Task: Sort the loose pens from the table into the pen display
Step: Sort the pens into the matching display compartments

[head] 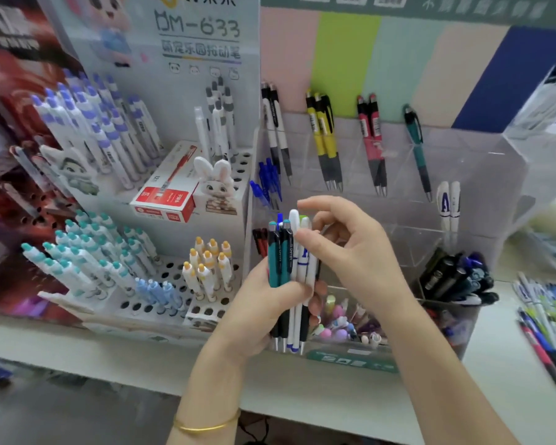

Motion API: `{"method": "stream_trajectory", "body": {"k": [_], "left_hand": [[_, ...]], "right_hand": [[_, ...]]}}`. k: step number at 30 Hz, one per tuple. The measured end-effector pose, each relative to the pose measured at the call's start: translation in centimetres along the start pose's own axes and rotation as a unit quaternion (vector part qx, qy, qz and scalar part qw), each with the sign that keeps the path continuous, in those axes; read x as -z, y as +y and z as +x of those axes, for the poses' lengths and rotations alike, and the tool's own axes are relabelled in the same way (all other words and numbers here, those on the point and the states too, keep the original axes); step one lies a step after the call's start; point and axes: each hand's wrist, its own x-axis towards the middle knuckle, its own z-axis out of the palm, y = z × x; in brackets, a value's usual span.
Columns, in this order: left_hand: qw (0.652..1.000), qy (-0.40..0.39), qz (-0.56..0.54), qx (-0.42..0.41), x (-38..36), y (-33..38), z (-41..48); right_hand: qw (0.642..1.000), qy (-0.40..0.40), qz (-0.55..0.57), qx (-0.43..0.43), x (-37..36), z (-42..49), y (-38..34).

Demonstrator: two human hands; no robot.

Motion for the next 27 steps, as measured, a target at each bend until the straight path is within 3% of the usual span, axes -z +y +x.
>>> {"method": "stream_trajectory", "body": {"k": [3, 9, 24, 27], "left_hand": [[0.998, -0.042, -0.006, 0.039, -0.7, -0.2, 0.7], [0.989, -0.117, 0.013, 0.084, -3.3, -0.5, 1.9], [0.972, -0.170, -0.061, 0.151, -10.5, -1.2, 2.5], [0.973, -0.163, -0.060, 0.150, -11.2, -1.7, 2.2]], "right_hand": [[0.999, -0.024, -0.009, -0.032, 1.8, -0.3, 0.7], [0.981, -0.065, 0.099, -0.152, 5.8, -0.8, 1.7], [0.944, -0.001, 0.250, -0.214, 12.7, -2.8, 4.0], [0.937, -0.022, 0.276, -0.213, 13.2, -3.4, 4.6]]}}
